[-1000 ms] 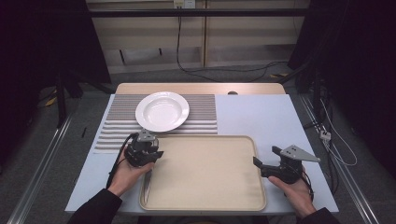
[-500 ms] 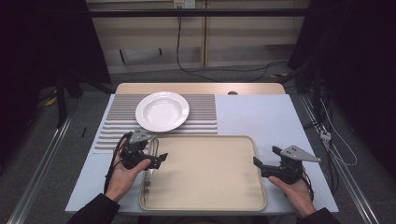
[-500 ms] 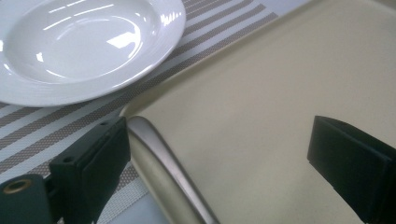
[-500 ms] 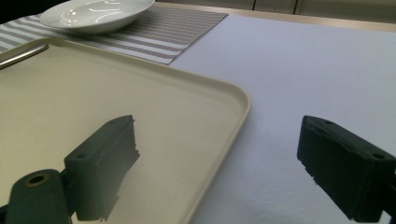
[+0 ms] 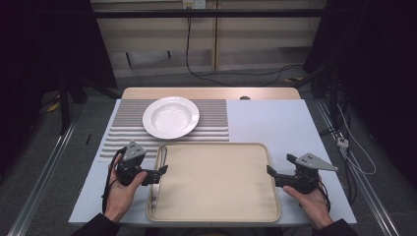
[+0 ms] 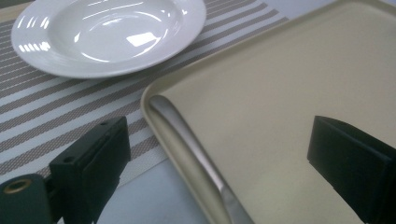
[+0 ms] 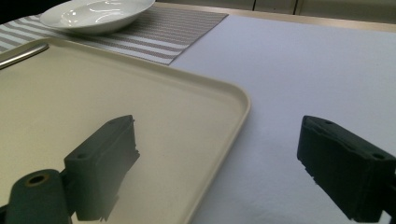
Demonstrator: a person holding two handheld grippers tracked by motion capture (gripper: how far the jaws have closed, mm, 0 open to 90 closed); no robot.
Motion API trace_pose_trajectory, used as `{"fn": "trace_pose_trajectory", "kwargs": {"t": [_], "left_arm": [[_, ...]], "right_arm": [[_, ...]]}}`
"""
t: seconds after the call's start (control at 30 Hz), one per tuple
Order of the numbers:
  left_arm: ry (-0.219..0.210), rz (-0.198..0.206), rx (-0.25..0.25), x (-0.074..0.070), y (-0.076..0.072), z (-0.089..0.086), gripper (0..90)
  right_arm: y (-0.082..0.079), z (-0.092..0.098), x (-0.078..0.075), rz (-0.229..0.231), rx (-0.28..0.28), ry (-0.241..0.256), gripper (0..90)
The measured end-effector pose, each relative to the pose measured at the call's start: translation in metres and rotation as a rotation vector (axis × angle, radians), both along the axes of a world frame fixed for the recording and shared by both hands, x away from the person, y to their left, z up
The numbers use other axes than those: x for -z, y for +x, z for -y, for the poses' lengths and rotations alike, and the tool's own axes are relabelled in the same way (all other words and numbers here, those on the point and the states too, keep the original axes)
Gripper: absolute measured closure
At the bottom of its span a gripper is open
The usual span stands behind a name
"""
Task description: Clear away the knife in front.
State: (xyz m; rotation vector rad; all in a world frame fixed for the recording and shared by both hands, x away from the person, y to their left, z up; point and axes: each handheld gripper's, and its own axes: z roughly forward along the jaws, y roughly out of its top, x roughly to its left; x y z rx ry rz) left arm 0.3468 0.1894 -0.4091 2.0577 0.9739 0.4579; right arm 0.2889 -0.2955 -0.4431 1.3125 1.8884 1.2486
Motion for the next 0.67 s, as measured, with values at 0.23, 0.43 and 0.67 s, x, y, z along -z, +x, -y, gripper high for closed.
{"fn": "trace_pose_trajectory", "kwargs": {"t": [0.23,0.43,0.67], "left_arm": [[-0.025,-0.008,-0.033,0.005,-0.009,-0.017,5.9],[-0.057,0.012,-0.067,0.012,-0.014,-0.026,5.9],[-0.053,-0.006,-0.096,0.017,-0.012,-0.033,5.8]], "right_arm": [[0.000,0.000,0.000,0.001,0.001,0.001,11.9],[-0.002,0.002,0.000,0.001,0.013,0.000,11.9],[-0.001,0.003,0.000,-0.002,0.013,0.003,11.8]]}}
